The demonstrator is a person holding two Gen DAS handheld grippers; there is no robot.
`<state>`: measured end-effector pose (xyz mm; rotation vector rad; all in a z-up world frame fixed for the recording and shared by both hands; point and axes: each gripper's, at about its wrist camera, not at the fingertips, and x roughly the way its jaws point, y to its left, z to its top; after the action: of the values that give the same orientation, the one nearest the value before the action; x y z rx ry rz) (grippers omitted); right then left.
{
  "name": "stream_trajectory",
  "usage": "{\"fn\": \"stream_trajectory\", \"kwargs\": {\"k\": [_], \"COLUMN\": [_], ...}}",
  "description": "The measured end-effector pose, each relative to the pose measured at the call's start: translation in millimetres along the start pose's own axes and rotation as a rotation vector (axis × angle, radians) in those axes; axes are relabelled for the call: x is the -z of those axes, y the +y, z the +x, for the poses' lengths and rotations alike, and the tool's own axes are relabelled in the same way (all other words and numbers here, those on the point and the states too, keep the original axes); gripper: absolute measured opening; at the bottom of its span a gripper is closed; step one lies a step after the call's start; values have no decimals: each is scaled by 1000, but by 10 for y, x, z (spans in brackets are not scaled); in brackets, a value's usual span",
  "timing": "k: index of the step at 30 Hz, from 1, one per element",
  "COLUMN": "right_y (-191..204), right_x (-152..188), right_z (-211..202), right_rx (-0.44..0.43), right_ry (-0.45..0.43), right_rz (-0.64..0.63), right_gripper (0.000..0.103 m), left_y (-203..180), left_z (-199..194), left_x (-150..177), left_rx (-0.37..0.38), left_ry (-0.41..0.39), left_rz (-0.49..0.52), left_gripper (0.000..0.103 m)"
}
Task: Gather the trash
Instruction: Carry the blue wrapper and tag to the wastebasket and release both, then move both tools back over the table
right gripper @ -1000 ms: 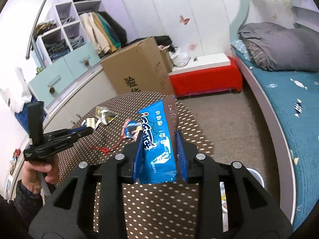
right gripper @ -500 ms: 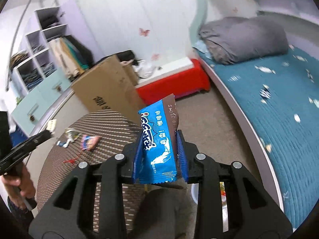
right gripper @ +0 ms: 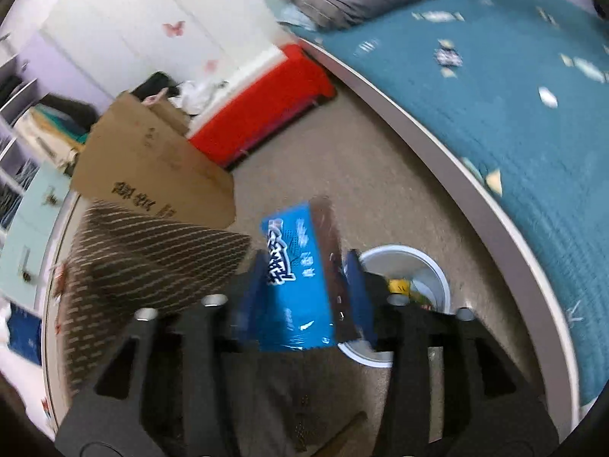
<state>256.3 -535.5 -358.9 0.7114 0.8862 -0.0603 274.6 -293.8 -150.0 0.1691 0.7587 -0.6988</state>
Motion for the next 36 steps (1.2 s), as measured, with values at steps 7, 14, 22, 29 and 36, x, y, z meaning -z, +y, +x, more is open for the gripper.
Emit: {"fn": "stream_trajectory", "kwargs": {"k": [7, 14, 22, 29, 36], "right_y": [-435, -485, -314, -155, 164], "right_x": [106, 34, -24, 44, 49], "right_z": [-21, -697, -1057, -1114, -1237], "right_rx": [4, -6, -9, 19, 27], "right_ry": [-20, -139, -211, -236, -247], "right_rz": [129, 99, 50, 55, 6], "right_gripper": [82, 86, 94, 97, 97], "left_y": [-309, -452, -381, -262, -247], "left_z": [720, 1398, 1635, 1294, 803], "left_x": [-62, 19, 21, 3, -65], "left_rx": [20, 32, -66, -70, -68], "left_ry": [130, 283, 312, 254, 144], "left_rz": [32, 28, -22, -51, -44], "left_gripper": [19, 20, 93, 94, 95]}}
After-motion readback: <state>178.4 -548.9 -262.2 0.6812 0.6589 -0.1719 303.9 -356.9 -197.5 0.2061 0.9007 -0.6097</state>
